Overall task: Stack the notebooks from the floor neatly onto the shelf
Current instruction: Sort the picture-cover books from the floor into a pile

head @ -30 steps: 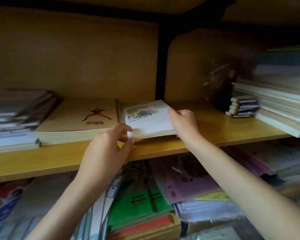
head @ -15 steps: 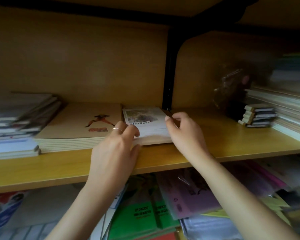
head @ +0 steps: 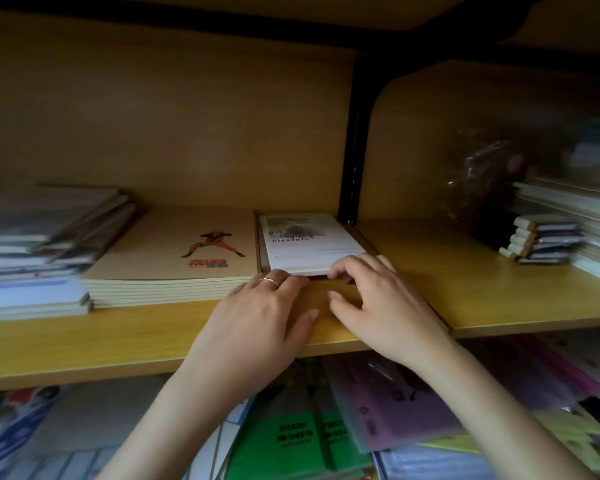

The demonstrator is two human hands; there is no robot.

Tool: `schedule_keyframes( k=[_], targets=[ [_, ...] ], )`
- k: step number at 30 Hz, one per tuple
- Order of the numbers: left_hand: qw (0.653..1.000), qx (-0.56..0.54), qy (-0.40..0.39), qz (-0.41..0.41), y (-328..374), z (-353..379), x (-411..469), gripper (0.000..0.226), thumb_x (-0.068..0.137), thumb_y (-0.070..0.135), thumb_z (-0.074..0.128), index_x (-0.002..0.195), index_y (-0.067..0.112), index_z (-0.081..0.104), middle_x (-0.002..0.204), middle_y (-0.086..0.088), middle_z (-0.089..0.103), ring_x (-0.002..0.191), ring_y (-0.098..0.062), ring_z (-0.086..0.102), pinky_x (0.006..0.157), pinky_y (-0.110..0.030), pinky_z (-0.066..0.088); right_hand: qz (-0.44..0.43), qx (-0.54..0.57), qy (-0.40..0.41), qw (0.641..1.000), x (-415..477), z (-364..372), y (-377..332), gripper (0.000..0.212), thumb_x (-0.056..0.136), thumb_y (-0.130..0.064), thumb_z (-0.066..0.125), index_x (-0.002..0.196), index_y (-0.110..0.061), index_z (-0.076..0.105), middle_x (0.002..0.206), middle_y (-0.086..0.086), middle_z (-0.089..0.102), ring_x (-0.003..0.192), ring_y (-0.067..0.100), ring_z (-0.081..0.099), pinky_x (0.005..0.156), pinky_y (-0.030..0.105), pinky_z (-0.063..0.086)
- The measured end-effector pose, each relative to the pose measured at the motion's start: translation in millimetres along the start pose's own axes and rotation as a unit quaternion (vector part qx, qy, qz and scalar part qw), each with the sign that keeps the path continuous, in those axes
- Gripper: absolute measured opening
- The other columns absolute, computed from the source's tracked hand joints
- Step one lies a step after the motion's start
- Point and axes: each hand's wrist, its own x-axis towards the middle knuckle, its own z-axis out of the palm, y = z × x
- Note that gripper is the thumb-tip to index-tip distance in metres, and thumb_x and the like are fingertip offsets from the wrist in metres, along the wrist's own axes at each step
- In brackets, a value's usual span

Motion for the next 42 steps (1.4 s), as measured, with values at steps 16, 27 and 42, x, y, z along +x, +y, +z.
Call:
schedule_keyframes(
  k=[16,27,42],
  targets=[
    [1.000,0.025,-0.002,-0.016,1.9,-0.8,-1.3,0.052,0.092,0.054,0.022,0.134,0.029,0.041,0.130,0.009,0.049,0.114,-0.010,0.051,0.093,-0.021,0.039,0.179,0.025,-0.080,0.980,17.7,-3.8,5.5,0.022,0.087,-0.043,0.049,0.106,-0.031,0.047,0.145,-0.003,0.029,0.131,0.021,0.035,0.095,0.036,0.032],
    [0.999,0.021,0.020,-0.018,2.4,-2.5,-2.3,0.037,0.093,0.043,0.037,0.120,0.025,0.056,0.117,0.006,0.057,0.101,-0.014,0.058,0.081,-0.024,0.043,0.126,-0.018,-0.060,0.990,11.2,-3.2,3.4,0.047,0.093,-0.042,0.045,0.138,-0.030,0.037,0.158,-0.005,0.013,0.143,0.018,0.019,0.113,0.038,0.018],
    [0.917,-0.120,-0.195,0.328,88.6,77.8,-107.6,0.020,0.080,0.021,0.052,0.096,0.016,0.063,0.096,-0.002,0.065,0.088,-0.025,0.061,0.076,-0.036,0.047,0.034,-0.088,-0.089,0.992,-250.3,58.0,89.1,0.028,0.072,-0.017,0.045,0.095,-0.008,0.059,0.102,0.006,0.051,0.094,0.030,0.056,0.080,0.033,0.038]
  ],
)
